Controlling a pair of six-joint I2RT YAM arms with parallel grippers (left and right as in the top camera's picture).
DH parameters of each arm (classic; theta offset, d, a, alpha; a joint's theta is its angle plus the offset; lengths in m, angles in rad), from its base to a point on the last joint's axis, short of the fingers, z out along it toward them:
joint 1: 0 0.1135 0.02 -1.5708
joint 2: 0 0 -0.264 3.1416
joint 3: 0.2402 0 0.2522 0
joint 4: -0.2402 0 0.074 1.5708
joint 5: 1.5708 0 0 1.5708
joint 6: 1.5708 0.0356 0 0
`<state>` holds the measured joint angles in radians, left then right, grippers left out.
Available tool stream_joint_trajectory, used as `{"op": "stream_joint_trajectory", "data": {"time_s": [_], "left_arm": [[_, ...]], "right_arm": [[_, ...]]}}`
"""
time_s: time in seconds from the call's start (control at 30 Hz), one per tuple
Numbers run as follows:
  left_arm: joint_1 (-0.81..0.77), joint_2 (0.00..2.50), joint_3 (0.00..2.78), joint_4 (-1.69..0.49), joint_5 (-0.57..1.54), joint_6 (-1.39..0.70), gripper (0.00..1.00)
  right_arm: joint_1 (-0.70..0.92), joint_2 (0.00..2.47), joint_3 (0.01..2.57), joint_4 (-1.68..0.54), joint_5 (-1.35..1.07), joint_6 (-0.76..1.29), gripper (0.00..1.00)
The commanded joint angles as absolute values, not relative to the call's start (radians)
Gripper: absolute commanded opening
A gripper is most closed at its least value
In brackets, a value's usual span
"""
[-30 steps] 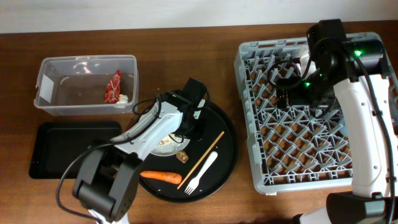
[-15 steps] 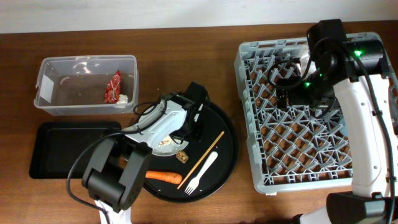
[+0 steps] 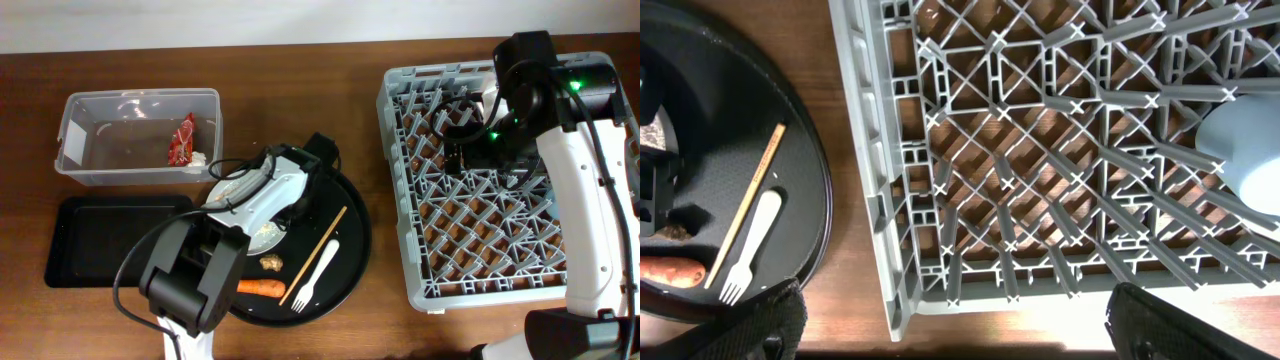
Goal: Sort waste into correct bins and load items into the dishwasher rack
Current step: 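Grasp the plate rim with the left gripper and tilt it, then carry the white plate with the left gripper over the black rectangular tray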
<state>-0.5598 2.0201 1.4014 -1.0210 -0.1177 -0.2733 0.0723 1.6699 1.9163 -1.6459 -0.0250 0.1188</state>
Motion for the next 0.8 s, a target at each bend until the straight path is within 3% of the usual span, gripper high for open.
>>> {"op": "stream_joint_trajectory", "data": {"time_s": [0.0, 0.77], "left_arm": [[-0.556, 2.034, 1.469, -1.08, -0.165, -0.282, 0.01], [-0.685, 2.008, 1.54, -1.38, -0.413, -0.588, 0.0]], "right_arm": [[0.07, 1.672, 1.921, -1.646, -0.03, 0.112, 0.99], [0.07, 1.672, 1.921, -1.65, -0.03, 0.112, 0.99]]}}
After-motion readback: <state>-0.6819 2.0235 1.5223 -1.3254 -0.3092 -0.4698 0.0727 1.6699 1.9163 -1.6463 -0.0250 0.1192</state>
